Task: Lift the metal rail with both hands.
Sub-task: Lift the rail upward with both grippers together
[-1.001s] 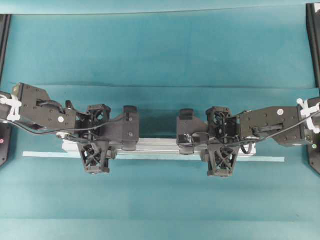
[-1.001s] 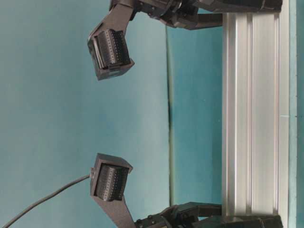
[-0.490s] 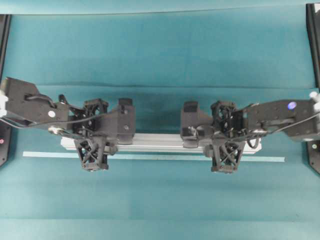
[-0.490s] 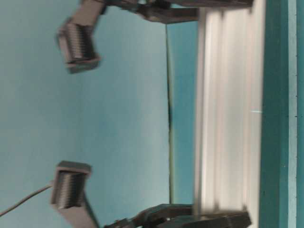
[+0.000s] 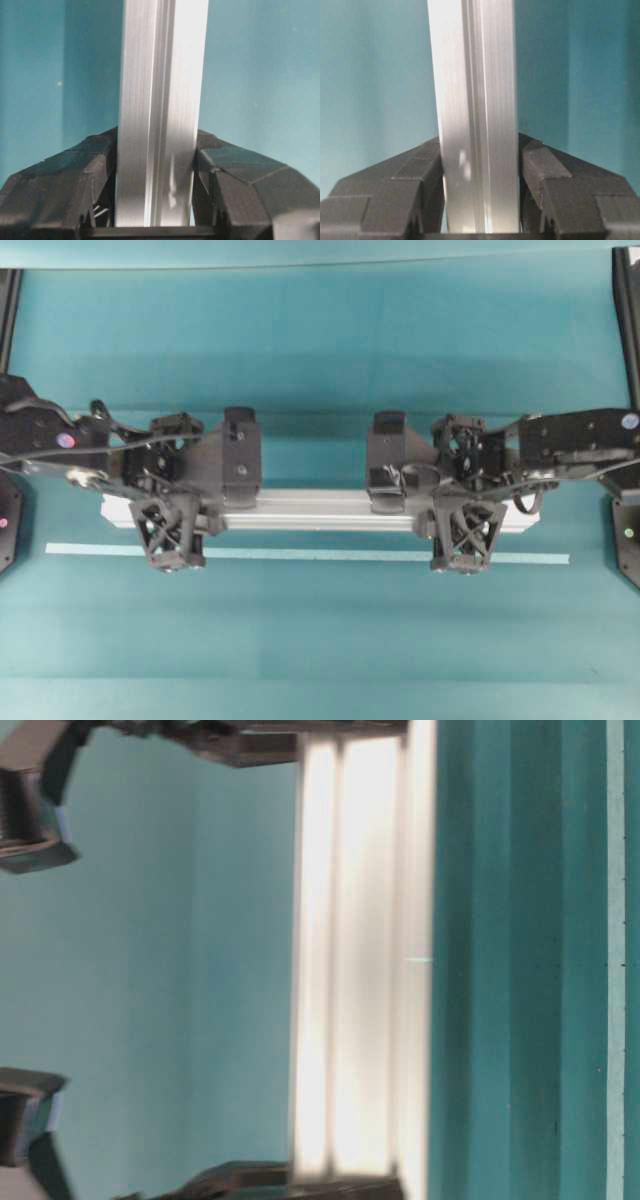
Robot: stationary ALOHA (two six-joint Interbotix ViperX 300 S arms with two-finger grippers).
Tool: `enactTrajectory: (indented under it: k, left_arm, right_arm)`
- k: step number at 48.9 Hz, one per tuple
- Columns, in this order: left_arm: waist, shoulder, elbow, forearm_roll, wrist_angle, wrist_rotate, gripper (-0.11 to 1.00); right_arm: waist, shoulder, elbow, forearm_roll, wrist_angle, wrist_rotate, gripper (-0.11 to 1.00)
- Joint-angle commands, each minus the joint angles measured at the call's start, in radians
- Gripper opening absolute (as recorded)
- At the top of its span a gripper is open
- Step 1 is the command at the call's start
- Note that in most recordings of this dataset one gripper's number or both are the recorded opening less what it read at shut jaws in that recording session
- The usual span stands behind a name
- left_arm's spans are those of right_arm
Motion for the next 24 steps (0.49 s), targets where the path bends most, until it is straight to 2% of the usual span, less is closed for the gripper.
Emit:
enactTrajectory:
  k: [1,13,24]
  left_arm:
    - [0.003,-0.054,-0.043,0.002,0.025,-0.011,0.36]
    - [0.005,-0.103,-0.1,0.002,0.098,-0.005,0.36]
    - [0.009,-0.11,-0.195,0.002,0.201,-0.008,0.36]
  right_arm:
    - [0.002,-0.02,-0.051,0.006,0.043,0.008,0.39]
    - [0.002,-0.032,-0.184,0.009,0.176,0.026,0.39]
    - [0.002,-0.04,-0.285,0.008,0.299,0.031,0.39]
